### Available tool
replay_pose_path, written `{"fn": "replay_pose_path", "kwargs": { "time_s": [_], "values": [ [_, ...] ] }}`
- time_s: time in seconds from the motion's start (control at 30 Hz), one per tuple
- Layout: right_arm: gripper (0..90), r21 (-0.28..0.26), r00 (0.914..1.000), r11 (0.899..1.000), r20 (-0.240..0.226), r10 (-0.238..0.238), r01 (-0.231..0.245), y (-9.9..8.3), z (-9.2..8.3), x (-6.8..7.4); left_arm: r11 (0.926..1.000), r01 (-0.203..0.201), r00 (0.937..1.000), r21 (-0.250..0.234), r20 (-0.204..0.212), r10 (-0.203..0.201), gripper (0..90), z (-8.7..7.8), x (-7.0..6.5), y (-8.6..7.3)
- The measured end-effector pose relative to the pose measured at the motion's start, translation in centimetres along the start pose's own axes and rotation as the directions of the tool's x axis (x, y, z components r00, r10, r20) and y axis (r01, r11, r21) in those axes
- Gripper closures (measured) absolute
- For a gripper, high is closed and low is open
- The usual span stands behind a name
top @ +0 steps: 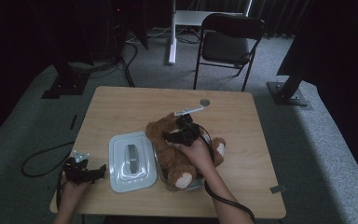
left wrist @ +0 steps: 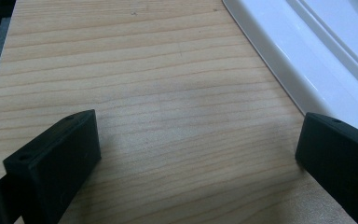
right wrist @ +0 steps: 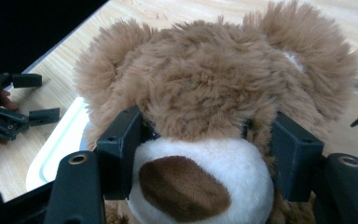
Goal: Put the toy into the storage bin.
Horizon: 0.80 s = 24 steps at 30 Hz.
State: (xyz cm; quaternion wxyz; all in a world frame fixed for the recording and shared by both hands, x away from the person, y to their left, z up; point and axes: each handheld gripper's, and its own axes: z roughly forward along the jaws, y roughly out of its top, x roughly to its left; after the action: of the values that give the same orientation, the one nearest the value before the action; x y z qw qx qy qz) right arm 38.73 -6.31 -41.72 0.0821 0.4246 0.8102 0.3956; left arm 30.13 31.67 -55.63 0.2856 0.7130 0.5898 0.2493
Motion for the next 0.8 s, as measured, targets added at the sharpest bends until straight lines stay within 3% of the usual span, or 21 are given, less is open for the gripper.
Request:
{"fn": "replay_pose_path", "kwargs": {
  "time_s": [0.13,0.27,0.37,0.43,0.6,0.8],
  "values": [
    [34.7,0.039,1.0,0.999,0.004,0.0,0.0,0.1,0.6,0.0,1.0,-0.001,1.0,0.0,0.0,0.001,0.5,0.0,0.0,0.0],
    [35.0,0.105,0.9988,0.994,0.041,-0.026,0.021,-0.2,2.1,0.3,1.0,0.0,1.0,0.0,0.001,0.0,0.5,0.0,0.0,0.0],
    [35.0,0.2,0.9933,0.978,0.083,-0.081,0.063,-0.6,4.2,1.3,1.0,-0.001,1.0,0.0,0.0,0.001,0.5,0.0,0.0,0.0],
    [34.9,0.254,0.9898,0.962,0.079,-0.119,0.096,-0.6,5.1,2.0,1.0,-0.001,1.0,0.001,0.0,0.001,0.5,0.0,0.0,0.0],
    [33.8,0.258,0.9874,0.96,0.084,-0.134,0.109,-0.6,5.3,2.2,1.0,-0.001,1.0,0.001,0.0,0.001,0.5,0.0,0.0,0.0],
    [28.3,0.216,0.9844,0.971,0.115,-0.133,0.106,-0.4,4.4,2.6,1.0,0.002,1.0,-0.002,0.0,-0.002,0.5,0.0,0.0,0.0]
  ]
}}
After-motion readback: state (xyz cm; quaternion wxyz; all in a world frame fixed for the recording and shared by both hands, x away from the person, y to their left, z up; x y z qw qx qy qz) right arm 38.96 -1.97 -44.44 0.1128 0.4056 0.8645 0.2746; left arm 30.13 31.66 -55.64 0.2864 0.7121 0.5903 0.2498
